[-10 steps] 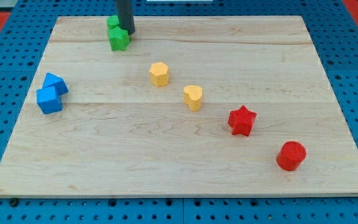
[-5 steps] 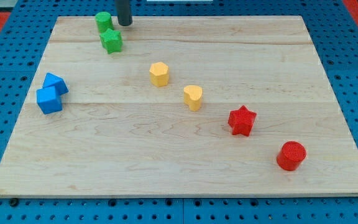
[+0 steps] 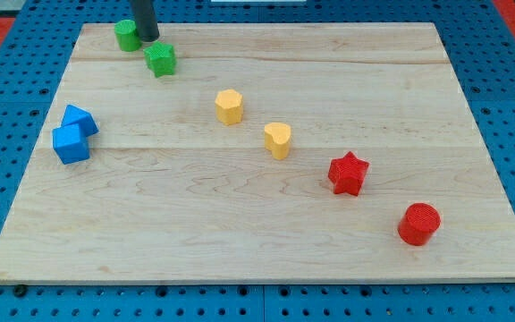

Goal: Push the green circle towards the top left corner of the board

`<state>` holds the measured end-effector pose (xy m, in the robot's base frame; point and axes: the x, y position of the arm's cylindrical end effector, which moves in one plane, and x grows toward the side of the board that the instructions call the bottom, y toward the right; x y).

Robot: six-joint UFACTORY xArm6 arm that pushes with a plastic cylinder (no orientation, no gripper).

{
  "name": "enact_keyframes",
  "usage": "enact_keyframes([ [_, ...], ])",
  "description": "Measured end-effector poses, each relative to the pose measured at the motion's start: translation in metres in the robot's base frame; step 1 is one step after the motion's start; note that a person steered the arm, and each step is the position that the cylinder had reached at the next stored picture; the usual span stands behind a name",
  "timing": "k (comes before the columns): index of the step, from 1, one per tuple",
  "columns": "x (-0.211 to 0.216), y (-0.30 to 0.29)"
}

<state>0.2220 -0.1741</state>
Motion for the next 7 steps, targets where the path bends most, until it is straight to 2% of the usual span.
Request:
enact_keyframes([
  [2,0.002,-0.009],
  [5,0.026,0.097],
  [7,0.102,0.104],
])
